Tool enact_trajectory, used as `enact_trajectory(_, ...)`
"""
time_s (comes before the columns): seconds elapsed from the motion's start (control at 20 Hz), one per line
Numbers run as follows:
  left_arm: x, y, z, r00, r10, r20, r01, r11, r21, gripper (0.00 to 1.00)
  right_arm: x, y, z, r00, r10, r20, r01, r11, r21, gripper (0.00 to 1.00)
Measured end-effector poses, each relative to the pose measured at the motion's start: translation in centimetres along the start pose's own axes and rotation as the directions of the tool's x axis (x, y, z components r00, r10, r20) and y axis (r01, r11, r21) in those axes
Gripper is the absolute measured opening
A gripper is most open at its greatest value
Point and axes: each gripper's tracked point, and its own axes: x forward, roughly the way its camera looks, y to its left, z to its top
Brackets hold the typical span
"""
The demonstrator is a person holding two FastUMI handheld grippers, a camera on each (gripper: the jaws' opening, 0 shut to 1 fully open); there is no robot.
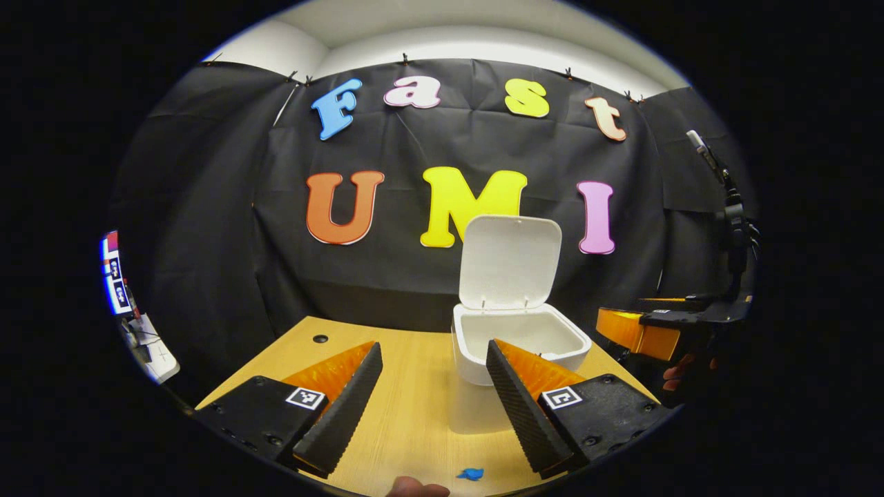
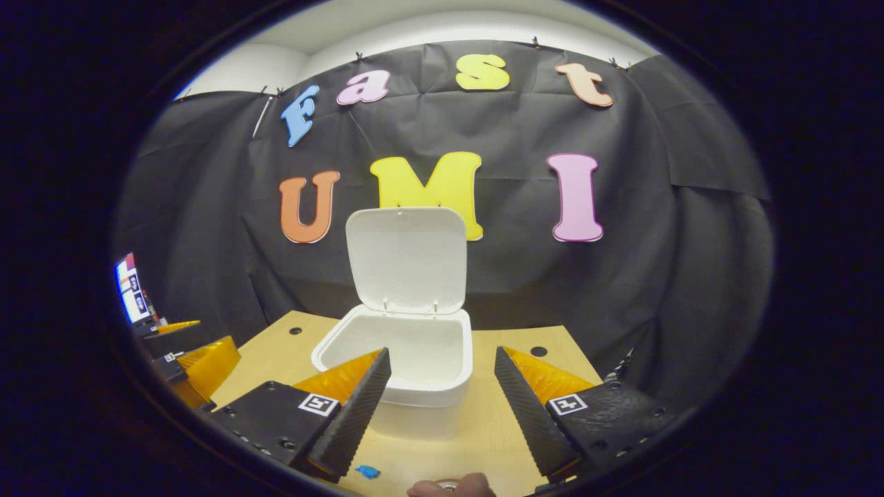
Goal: Press the lid of the desktop garbage bin to open it, pick up the crumpled paper on the desktop and throw it into the bin, then pick up the pop can on the desktop and drop it into the bin, and finally close the garbage bin lid.
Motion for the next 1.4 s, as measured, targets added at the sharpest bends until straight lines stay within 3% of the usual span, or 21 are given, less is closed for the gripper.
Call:
enact_trajectory(0.2,-0.2,-2.5,-4.1,0.992,-0.062,-0.109,0.063,0.998,0.009,0.98,-1.0,-1.9,-4.2,0.997,-0.021,-0.068,0.023,1.0,0.02,0.94)
enact_trajectory(0.35,-0.2,-3.7,-8.8,0.971,-0.086,-0.225,0.089,0.996,0.003,0.98,-1.8,-3.3,-7.1,0.992,-0.044,-0.12,0.046,0.999,0.009,0.94)
enact_trajectory(0.7,-1.2,-5.7,-19.7,0.882,-0.107,-0.458,0.085,0.994,-0.07,0.99,-3.7,-6.5,-12.7,0.973,-0.114,-0.2,0.109,0.993,-0.035,0.94)
enact_trajectory(0.95,-2.1,-5.8,-25.6,0.814,-0.085,-0.574,0.054,0.996,-0.072,0.99,-4.6,-6.8,-15.7,0.958,-0.123,-0.258,0.109,0.992,-0.067,0.94)
enact_trajectory(1.4,-2.0,-5.4,-32.0,0.727,-0.061,-0.684,0.026,0.998,-0.061,0.99,-5.9,-6.6,-20.5,0.922,-0.128,-0.364,0.108,0.991,-0.076,0.96)
